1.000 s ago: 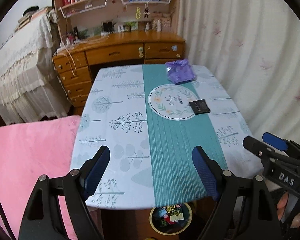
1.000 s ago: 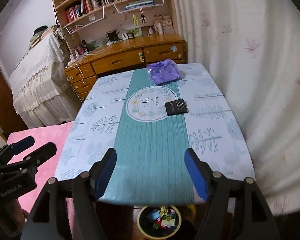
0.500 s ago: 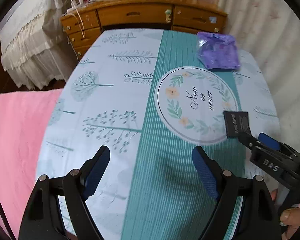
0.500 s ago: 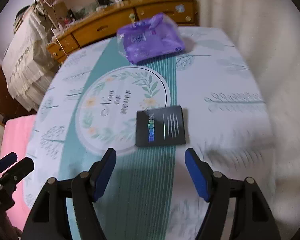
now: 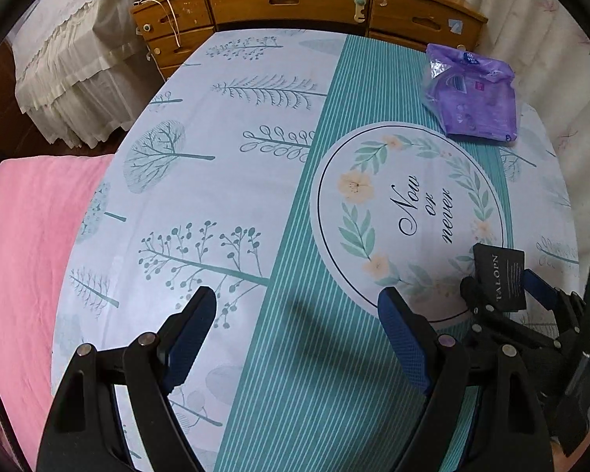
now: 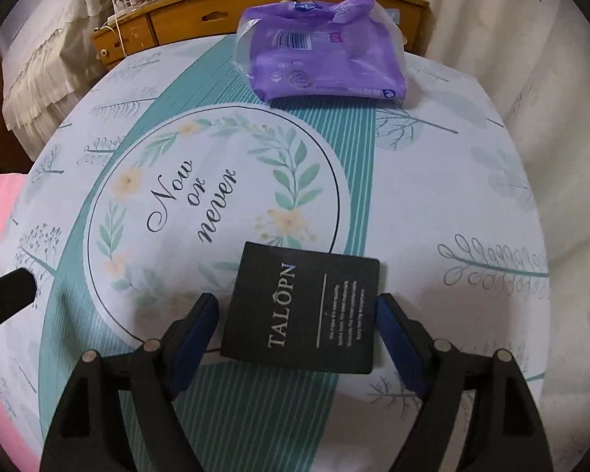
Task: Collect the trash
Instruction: 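Grasp the black TALOPN card with the right tool while the left tool grasps the purple package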
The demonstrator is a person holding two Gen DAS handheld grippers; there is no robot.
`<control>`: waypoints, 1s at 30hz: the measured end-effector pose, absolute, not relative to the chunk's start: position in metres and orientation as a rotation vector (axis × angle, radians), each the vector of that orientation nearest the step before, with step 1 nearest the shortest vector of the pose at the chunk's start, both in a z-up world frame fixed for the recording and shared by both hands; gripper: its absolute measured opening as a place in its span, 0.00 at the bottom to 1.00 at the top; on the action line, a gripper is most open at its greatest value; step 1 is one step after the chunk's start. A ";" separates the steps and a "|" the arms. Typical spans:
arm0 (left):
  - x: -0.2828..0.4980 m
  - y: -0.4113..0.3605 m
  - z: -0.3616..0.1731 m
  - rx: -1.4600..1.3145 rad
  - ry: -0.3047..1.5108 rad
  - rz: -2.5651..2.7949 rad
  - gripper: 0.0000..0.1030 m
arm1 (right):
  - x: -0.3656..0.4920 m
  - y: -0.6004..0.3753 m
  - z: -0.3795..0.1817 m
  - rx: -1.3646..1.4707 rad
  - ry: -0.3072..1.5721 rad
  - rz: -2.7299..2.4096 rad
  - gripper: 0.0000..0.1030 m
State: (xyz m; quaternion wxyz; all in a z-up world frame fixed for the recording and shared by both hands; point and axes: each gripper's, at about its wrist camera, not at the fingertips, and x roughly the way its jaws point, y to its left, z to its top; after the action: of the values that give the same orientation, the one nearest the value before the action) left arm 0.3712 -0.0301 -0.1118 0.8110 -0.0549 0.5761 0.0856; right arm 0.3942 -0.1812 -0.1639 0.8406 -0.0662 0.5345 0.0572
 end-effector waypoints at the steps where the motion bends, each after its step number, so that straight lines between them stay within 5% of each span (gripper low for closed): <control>1: 0.372 -0.031 -0.112 -0.116 1.233 0.182 0.81 | 0.394 -0.181 -0.163 -0.138 1.131 0.128 0.80; 30: 0.444 -0.080 -0.081 -0.033 1.162 -0.007 0.80 | 0.439 -0.260 -0.123 0.086 1.031 0.137 0.70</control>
State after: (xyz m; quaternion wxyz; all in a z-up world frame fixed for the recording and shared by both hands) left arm 0.4442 -0.0803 -0.0811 0.8357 -0.0156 0.5489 -0.0033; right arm 0.4392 -0.2599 -0.1234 0.8670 0.0412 0.4923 0.0653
